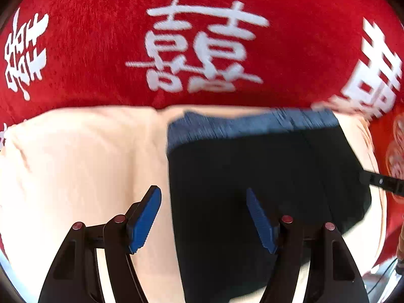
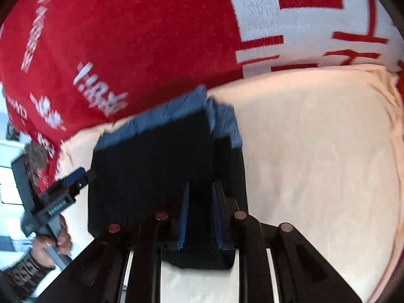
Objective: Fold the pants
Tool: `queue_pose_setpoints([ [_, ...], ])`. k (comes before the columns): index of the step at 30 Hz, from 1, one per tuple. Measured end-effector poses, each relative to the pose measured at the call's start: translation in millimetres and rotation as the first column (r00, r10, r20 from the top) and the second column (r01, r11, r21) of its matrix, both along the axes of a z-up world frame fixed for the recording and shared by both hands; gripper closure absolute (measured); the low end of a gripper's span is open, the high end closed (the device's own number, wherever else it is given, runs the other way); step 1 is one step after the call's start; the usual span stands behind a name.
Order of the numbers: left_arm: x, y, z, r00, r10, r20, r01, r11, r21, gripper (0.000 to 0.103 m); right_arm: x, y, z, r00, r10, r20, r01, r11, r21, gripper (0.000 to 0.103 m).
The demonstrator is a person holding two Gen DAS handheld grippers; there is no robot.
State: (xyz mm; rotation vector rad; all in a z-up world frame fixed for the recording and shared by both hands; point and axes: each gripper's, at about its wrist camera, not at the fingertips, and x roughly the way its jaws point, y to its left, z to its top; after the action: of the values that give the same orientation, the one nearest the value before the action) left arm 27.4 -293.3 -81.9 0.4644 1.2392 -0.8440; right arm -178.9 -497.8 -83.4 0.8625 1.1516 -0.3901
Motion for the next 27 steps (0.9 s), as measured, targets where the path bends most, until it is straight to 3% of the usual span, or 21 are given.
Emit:
queue_pose_setpoints([
  [3,-20.7,8.5,-6.7,0.999,-0.028,-0.034,0.029,0.999,0.036,0.032,-10.2,20.1,14.4,1.0,-0.014,0.022,0.015,0.999,-0.049,0.081],
  [5,-29.4,11.1,-14.0,1.0,-0.013,-0.018,0.014,0.998,0.054,0.026,-16.7,21.5,19.8,1.0,-0.017,0.017,0.018,0.998,-0.061,0.081],
  [11,-19.8,14.9,-22.3,0.998,0.024,-0.053,-0.022,0.999,0.038,0.022,-28.3,32.3,38.0,1.0,0.004,0.011,-0.002,0.991,-0.131,0.081],
  [16,-22.2,12.6,-25.0,0.998,0.031,-0.054,-0.029,0.999,0.041,0.022,-24.5,45.3,20.8,0.997,0.054,-0.058,-0.06,0.993,-0.104,0.081],
  [20,-21.3,15.6,-23.6,0.996,0.045,-0.072,-0.042,0.998,0.042,0.022,-28.2,36.8,2.2,0.997,0.013,-0.077,-0.017,0.999,-0.05,0.081],
  [27,-14.7,13.8,-26.5,0.993,0.044,-0.112,-0.037,0.997,0.06,0.022,-32.2,32.6,4.4,0.996,0.027,-0.086,-0.03,0.999,-0.033,0.079],
])
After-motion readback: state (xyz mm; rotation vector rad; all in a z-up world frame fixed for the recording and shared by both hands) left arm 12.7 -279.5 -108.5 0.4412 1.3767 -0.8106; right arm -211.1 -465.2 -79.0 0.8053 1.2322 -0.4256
